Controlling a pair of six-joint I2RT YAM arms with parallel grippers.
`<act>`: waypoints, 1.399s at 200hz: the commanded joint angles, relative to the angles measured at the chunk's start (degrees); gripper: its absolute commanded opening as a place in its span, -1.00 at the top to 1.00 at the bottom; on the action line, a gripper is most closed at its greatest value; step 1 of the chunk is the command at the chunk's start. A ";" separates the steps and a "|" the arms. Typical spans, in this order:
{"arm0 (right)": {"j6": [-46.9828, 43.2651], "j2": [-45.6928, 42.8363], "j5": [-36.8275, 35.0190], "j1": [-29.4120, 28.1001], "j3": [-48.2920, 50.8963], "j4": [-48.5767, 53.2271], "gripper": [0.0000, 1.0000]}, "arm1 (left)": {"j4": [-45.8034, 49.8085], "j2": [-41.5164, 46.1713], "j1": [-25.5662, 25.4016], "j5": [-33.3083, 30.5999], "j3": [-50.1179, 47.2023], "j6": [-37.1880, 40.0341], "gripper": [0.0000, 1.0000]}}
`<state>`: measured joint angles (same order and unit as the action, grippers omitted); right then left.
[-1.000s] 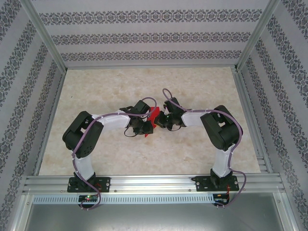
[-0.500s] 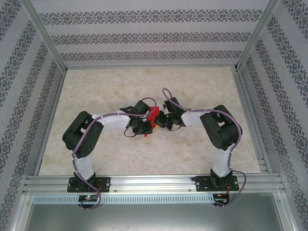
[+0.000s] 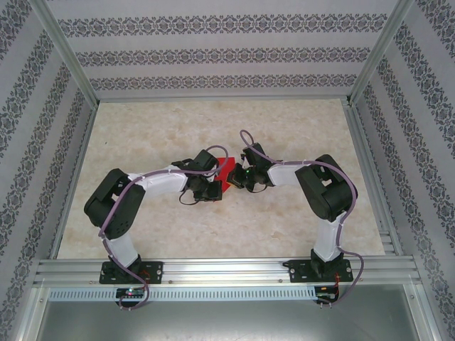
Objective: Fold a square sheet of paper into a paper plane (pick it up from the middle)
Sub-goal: Third fold the triangle at the center of the table.
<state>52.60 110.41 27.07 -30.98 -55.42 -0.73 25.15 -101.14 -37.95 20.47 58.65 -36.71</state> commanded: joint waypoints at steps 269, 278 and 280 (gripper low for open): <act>-1.31 6.48 -5.62 0.19 2.23 7.07 0.96 | -17.59 1.27 2.96 3.40 -7.12 -4.82 0.89; -1.35 6.40 -5.62 0.13 2.22 7.23 0.96 | -17.38 0.72 2.93 2.55 -7.19 -4.81 0.89; -1.29 6.42 -5.62 0.13 2.17 7.24 0.96 | -17.32 0.63 2.94 2.38 -7.27 -4.85 0.89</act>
<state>52.42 111.22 27.97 -30.98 -55.79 -1.61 8.95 -98.45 -34.63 26.37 50.76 -40.23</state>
